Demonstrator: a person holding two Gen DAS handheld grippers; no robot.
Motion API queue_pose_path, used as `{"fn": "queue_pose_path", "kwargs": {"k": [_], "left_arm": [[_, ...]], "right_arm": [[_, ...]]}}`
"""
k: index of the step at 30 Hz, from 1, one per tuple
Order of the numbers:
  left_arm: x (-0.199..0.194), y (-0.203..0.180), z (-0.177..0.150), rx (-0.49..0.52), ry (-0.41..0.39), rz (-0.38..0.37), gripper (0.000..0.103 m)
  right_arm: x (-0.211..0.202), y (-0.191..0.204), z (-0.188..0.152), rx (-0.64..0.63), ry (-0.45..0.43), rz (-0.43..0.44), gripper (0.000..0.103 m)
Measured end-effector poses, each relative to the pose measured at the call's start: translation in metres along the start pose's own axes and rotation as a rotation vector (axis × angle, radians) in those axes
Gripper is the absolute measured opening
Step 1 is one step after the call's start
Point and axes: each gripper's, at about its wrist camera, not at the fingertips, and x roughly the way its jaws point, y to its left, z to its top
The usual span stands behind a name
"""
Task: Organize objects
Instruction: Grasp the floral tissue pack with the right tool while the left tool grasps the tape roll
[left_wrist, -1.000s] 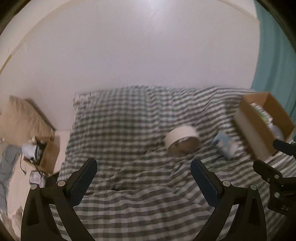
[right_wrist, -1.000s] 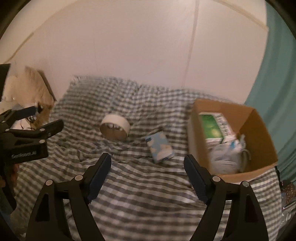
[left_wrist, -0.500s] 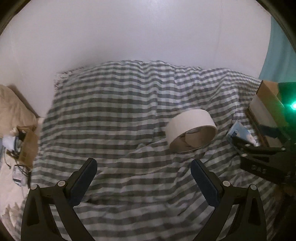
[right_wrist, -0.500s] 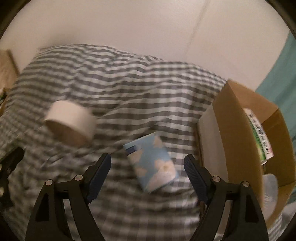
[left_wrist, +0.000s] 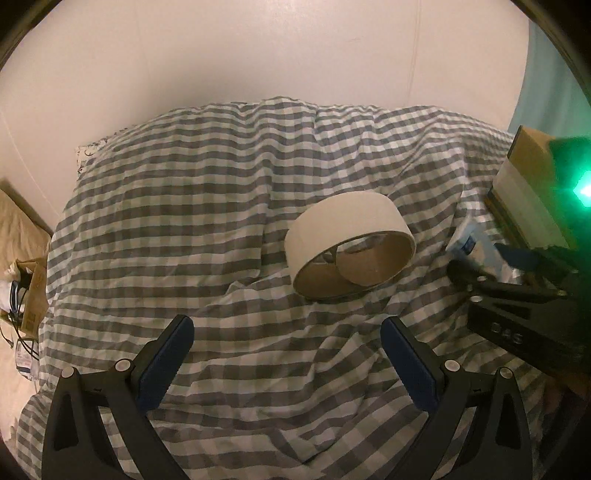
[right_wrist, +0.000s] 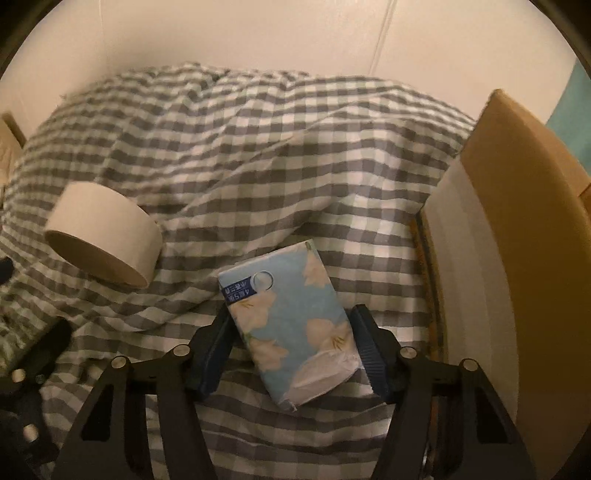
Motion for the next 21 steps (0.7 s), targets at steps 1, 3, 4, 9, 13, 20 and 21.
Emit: {"fn": "queue_pose_path", "kwargs": {"k": [1,3,4,9,13,20,21], "left_arm": [[0.001,-0.002,0.001,0.004,0.0,-0.001,0.103],[0.003,-0.007,0.003,0.014,-0.002,0.001,0.103],[0.004,-0.01,0.005,0.021,-0.004,0.002,0.103],[0.009,-0.022,0.015,0.027,-0.017,0.001,0.103],[0.011,-0.033,0.028,0.015,-0.049,-0.041,0.103],[0.033,-0.04,0.04,-0.001,-0.045,-0.039,0.103],[0.036,-0.04,0.04,-0.002,-0.04,-0.042,0.103]], "right_arm": [[-0.004,0.0,0.0,0.001,-0.014,0.005,0.061],[-0.018,0.0,-0.001,-0.001,-0.059,0.013,0.06],[-0.025,0.0,-0.001,-0.004,-0.079,0.016,0.06],[-0.056,-0.002,0.002,-0.004,-0.162,0.025,0.06],[-0.068,-0.008,0.001,0.002,-0.197,0.02,0.06],[-0.065,-0.014,0.008,0.033,-0.209,0.055,0.06],[-0.065,-0.014,0.008,0.03,-0.209,0.054,0.06]]}}
